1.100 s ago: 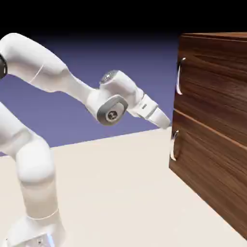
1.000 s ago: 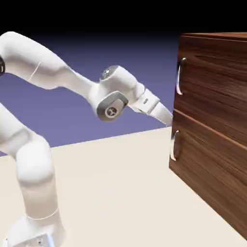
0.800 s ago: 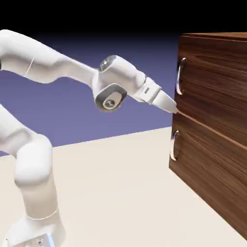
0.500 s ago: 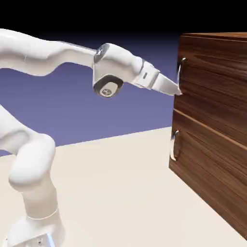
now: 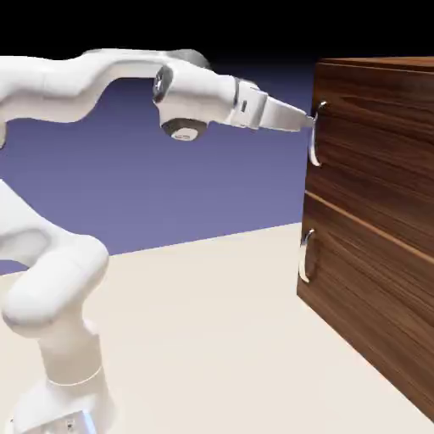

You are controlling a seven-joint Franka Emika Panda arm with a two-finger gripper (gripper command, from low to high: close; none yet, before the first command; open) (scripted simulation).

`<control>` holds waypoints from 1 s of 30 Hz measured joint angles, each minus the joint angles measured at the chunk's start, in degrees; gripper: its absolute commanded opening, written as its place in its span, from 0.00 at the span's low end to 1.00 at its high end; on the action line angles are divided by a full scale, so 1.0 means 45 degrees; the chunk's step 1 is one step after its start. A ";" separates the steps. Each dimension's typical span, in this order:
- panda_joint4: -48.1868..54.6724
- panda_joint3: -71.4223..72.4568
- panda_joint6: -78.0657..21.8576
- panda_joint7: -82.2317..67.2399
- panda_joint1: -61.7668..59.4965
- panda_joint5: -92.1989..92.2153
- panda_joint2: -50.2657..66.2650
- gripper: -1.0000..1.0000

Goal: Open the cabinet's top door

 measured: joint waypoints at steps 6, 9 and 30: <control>0.0897 0.1502 -0.0067 -0.2233 -0.1432 0.3323 -0.0441 0.50; 0.1346 0.2253 -0.0100 -0.3350 -0.2148 0.4984 -0.0661 0.50; 0.4487 0.7512 -0.0334 -1.1167 -0.7159 1.6615 -0.2203 0.50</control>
